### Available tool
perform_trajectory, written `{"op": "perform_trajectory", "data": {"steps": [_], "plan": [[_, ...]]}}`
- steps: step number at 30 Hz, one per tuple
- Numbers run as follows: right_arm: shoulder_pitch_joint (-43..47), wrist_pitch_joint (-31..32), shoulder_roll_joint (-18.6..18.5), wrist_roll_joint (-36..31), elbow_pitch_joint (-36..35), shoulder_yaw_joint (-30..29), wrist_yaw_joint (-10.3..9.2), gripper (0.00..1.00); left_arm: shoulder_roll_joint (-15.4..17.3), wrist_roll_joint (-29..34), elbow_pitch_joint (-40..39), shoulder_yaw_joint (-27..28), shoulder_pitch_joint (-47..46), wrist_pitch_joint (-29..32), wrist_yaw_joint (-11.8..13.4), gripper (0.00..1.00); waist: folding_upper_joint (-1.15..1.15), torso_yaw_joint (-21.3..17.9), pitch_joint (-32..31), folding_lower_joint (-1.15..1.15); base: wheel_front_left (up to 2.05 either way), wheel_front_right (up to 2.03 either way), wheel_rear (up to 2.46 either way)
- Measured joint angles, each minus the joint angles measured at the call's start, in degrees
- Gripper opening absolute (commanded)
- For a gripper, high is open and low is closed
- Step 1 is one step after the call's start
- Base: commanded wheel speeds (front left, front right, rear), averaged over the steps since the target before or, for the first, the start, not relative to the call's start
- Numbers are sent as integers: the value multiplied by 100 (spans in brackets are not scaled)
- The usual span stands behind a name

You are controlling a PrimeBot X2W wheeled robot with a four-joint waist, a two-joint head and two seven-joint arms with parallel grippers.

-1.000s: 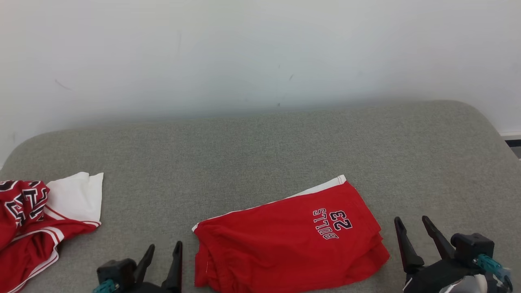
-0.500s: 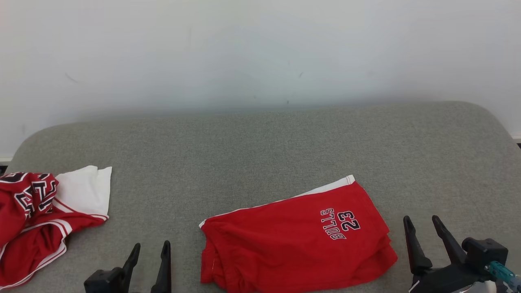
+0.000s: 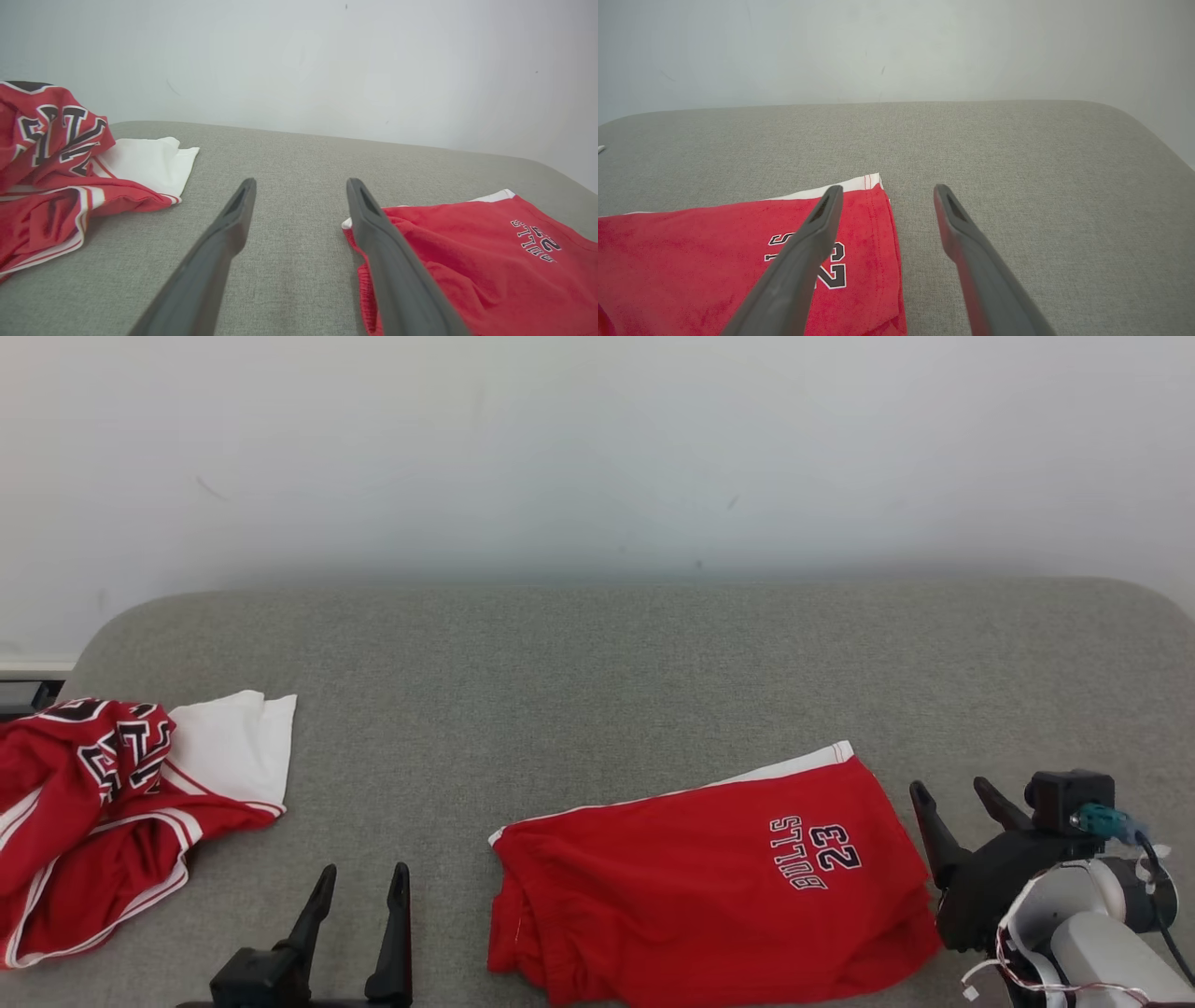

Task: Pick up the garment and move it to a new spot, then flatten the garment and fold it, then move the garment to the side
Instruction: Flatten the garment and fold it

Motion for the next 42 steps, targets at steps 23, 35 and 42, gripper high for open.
{"op": "perform_trajectory", "data": {"steps": [23, 35, 42], "plan": [[-945, 1547, 266, 189, 2045, 361, 333, 100, -189, 305, -371, 49, 19, 11, 0, 100, 0, 417, 330, 0, 0, 0, 0], [-1428, 1605, 385, 172, 2452, 520, 631, 0, -259, 332, -349, 136, 5, 60, 0, 100, 0, 452, 447, 0, 0, 0, 0], [-1693, 1591, -66, 85, 2643, 506, 733, 0, -278, 328, -339, 169, 16, 76, 0, 100, 0, 300, 364, 0, 0, 0, 0]]}}
